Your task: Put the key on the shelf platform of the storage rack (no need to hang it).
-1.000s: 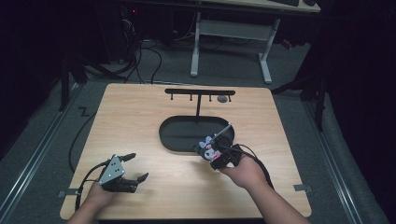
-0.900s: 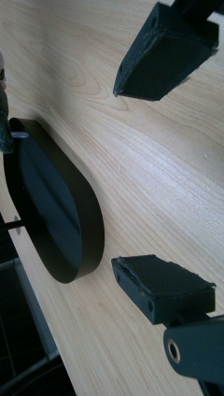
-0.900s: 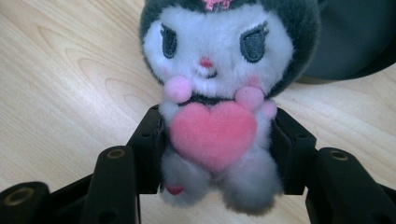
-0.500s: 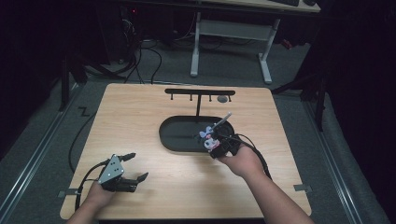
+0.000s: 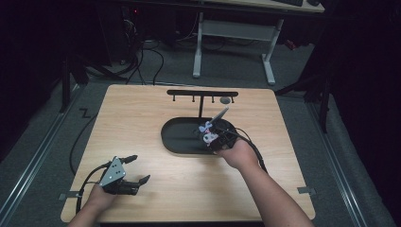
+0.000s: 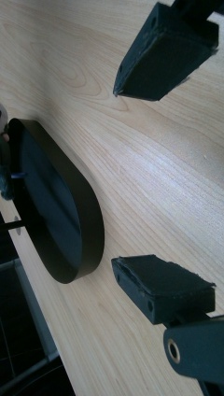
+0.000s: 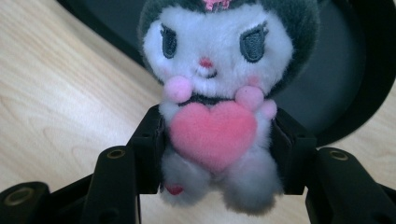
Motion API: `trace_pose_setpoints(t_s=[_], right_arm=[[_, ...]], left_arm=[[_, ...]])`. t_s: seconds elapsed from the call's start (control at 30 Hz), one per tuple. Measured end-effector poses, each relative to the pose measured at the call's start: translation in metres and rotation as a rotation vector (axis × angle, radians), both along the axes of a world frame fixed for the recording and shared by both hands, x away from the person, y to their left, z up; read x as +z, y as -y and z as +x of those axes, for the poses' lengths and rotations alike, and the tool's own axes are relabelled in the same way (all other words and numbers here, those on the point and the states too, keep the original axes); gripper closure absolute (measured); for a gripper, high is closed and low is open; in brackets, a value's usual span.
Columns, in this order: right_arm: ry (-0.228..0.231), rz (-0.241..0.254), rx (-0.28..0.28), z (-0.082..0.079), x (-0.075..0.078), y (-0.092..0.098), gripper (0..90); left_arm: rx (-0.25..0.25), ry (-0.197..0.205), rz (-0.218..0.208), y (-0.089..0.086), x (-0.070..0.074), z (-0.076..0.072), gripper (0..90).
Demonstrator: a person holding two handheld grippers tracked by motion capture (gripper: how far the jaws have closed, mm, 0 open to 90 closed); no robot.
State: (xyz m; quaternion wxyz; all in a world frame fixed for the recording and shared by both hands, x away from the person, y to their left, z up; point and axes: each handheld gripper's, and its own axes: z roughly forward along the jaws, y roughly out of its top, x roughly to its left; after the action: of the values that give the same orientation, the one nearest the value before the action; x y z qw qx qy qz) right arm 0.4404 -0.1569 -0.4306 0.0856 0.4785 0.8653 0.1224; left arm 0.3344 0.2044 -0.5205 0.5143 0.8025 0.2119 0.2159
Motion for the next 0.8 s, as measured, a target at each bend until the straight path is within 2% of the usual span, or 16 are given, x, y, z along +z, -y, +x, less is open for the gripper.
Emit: trace_pose_setpoints(t_s=[0.03,0.13,0.17,0.3,0.33,0.4,0.6,0.8], right_arm=[[0.005,-0.007,-0.001,0.006,-0.002,-0.003,47.0],[0.006,-0.008,-0.01,0.011,-0.004,-0.005,47.0],[-0.001,-0.001,-0.03,0.016,-0.007,-0.005,47.0],[-0.005,-0.011,-0.029,0.022,-0.011,-0.005,47.0],[-0.012,-0.005,-0.053,0.026,-0.013,-0.005,47.0],[-0.011,0.001,-0.059,0.029,-0.014,-0.004,47.0],[-0.014,-0.011,-0.049,0.038,-0.017,-0.01,47.1],[-0.004,0.009,-0.03,0.049,-0.015,-0.023,47.0]], left_arm=[[0.0,0.0,0.0,0.0,0.0,0.0,15.4],[0.002,0.003,-0.001,0.0,0.0,0.0,15.4],[0.002,0.006,0.0,0.001,0.0,0.0,15.4],[-0.001,0.004,0.001,0.0,0.0,0.0,15.4],[0.0,0.003,0.0,0.0,0.0,0.0,15.4],[-0.001,0.003,0.001,0.0,0.0,0.0,15.4],[-0.001,0.004,0.007,0.001,0.0,0.0,15.4],[-0.003,0.004,0.005,0.001,0.0,0.0,15.4]])
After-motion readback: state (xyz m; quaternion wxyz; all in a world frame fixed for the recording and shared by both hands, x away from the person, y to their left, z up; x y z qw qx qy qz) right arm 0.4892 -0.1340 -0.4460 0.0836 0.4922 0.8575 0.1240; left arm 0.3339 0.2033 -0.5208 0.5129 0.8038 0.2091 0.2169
